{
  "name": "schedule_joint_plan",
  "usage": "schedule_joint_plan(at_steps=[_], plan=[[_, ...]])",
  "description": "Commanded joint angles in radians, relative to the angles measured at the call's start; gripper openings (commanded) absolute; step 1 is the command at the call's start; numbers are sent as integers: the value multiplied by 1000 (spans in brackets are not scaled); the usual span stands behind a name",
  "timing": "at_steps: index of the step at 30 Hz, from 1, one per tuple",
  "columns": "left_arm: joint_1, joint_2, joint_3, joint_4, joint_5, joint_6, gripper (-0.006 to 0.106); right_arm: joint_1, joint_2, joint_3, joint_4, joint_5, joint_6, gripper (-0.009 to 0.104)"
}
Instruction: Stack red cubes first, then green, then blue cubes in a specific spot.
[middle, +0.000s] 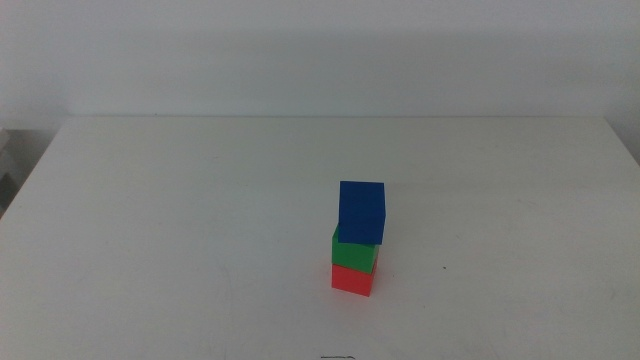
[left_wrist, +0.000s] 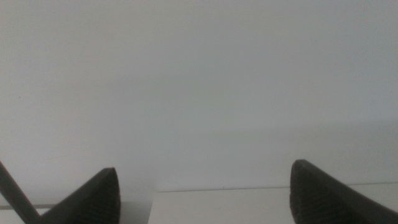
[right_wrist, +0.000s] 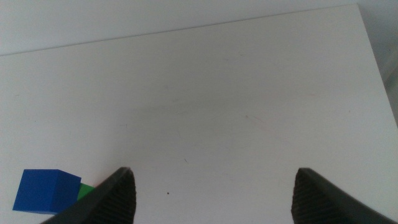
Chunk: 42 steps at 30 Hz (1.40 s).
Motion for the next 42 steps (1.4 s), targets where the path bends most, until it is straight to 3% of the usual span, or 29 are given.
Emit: schedule_joint_plan(at_steps=[1,10,15,19,26,29,33,42], plan=[[1,-18,-28,-5,-78,-17,93,-8,-15,-25,1,-66,-11,63],[2,-134,154,-56,-80,-17,93,-8,-21,-6,-21,-86,-11,63],[2,-330,398,-93,-80,-17,93,-8,-140,181,-19,-267,-11,63],[2,-514,607,-95,-80,-17,93,-8,-310,433,32,-417,-11,63],[2,-799,869,-97,-80,-17,93,-8,-688,830,27,-729,-11,63],[2,-889,938,-100,-80,-17,93,-8,-816,957,-7,-821,-11,63],[1,-973,1015,-100,-80,-17,93,-8,-919,1081,-54,-828,-11,63],[2,-1060,1172,-100,-127,-17,93,-8,-1061,1269,-54,-827,-11,63]])
